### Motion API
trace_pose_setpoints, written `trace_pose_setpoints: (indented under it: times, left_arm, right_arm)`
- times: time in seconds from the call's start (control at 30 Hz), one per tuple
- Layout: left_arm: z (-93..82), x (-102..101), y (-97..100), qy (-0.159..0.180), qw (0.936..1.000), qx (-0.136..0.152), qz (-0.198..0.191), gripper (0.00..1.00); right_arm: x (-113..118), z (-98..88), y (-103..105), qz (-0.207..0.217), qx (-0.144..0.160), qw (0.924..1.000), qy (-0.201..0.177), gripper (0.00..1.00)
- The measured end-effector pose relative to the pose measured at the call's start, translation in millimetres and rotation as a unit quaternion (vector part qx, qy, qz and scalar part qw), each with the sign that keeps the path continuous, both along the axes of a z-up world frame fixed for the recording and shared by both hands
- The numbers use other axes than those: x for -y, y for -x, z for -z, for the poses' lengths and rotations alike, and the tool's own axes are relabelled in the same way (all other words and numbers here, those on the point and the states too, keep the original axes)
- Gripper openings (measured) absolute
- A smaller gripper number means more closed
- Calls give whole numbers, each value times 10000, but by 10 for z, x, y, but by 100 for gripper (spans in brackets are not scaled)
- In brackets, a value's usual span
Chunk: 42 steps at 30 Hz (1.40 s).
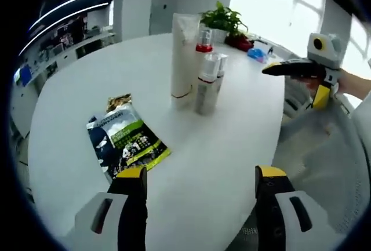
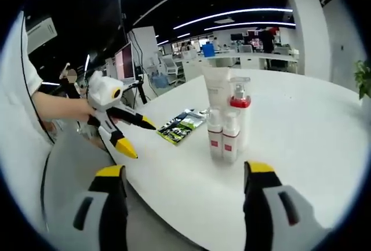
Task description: Arrange the skincare products in the storage area until every visible bottle or jar stands upright without overlapping.
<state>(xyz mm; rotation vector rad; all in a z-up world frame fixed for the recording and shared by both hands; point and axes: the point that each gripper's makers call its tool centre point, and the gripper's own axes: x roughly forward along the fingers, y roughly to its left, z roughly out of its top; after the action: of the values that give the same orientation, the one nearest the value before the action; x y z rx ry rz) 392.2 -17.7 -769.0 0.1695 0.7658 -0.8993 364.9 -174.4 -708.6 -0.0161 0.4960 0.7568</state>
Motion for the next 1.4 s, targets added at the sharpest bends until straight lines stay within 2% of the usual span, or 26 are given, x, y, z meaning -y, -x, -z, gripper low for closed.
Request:
trace_pose_setpoints:
  times: [0.53,0.77,1.07,1.4]
  left_arm:
    - [-87,-235,217,9,9992,-47,-390,87]
    - [-84,-383,303,-126,9971,-154,-739,97]
    - [-111,-498,350,-140,9954,-89,-946,97]
    - [-109,-514,363,-140,9943,-96,-1055,97]
  right_arm:
    - [-6,-64,114,170,16,9998,-37,86]
    - [-40,-73,133,202,50,9998,-51,86]
    - [-38,-44,140,207,63,9998,-12,85]
    - [-33,-25,147,182,70,9998,32,85]
